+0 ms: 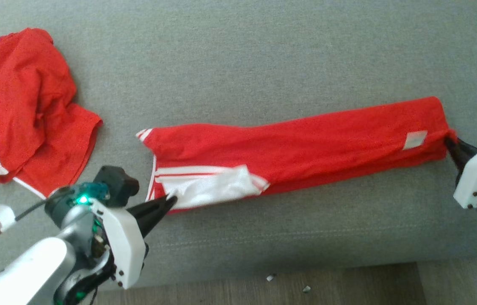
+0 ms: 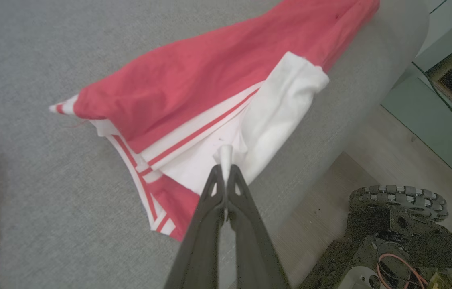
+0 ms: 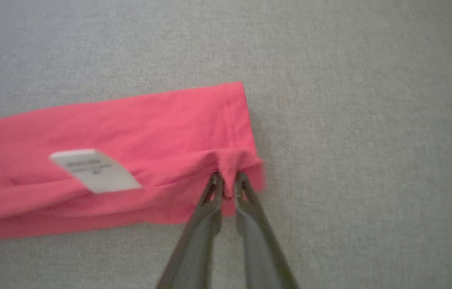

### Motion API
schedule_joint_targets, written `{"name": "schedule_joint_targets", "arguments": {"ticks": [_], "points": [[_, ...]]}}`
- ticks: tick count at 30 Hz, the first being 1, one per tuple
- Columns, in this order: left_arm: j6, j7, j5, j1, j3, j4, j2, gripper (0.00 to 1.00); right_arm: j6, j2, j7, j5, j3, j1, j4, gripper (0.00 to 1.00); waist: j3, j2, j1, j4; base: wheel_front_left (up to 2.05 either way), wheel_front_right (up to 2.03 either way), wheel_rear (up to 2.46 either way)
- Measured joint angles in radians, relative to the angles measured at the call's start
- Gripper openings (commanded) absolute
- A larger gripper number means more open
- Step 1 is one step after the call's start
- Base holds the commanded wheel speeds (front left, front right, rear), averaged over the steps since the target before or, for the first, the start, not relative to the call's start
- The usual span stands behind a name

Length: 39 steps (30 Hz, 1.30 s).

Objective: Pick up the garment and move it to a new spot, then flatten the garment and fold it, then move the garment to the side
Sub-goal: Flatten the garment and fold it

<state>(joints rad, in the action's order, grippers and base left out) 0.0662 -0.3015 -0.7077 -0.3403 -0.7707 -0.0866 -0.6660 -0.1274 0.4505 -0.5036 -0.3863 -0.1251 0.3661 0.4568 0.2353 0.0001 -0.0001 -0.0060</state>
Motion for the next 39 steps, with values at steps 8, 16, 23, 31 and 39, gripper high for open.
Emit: {"name": "schedule_joint_targets", "arguments": {"ticks": [8,16,23,31,39], "points": [[-0.046,0.031,0.004,0.021,0.007,0.001,0.006,1.0,0.0,-0.016,-0.03,0.024,0.102,-0.038,-0.096,1.0,-0.003,0.0,0.0,-0.002,0.0,0.0,0.0],[-0.172,0.272,-0.037,0.034,0.156,0.044,0.122,1.0,0.0,-0.18,0.103,0.03,0.245,-0.092,-0.229,1.0,-0.047,0.0,0.0,-0.004,0.0,0.0,0.0],[-0.218,0.495,-0.094,0.104,0.25,0.125,0.251,1.0,0.0,-0.263,0.26,0.028,0.186,-0.156,-0.29,1.0,-0.087,0.0,0.0,-0.011,0.0,0.0,0.0],[-0.184,0.55,-0.1,0.183,0.353,0.231,0.395,1.0,0.0,-0.308,0.41,0.033,0.16,-0.219,-0.221,1.0,-0.109,0.0,0.0,-0.006,0.0,0.0,0.0],[-0.116,0.551,0.014,0.187,0.449,0.277,0.451,1.0,0.0,-0.312,0.463,0.039,0.161,-0.218,-0.134,1.0,-0.106,0.0,0.0,0.008,0.0,0.0,0.0]]}}
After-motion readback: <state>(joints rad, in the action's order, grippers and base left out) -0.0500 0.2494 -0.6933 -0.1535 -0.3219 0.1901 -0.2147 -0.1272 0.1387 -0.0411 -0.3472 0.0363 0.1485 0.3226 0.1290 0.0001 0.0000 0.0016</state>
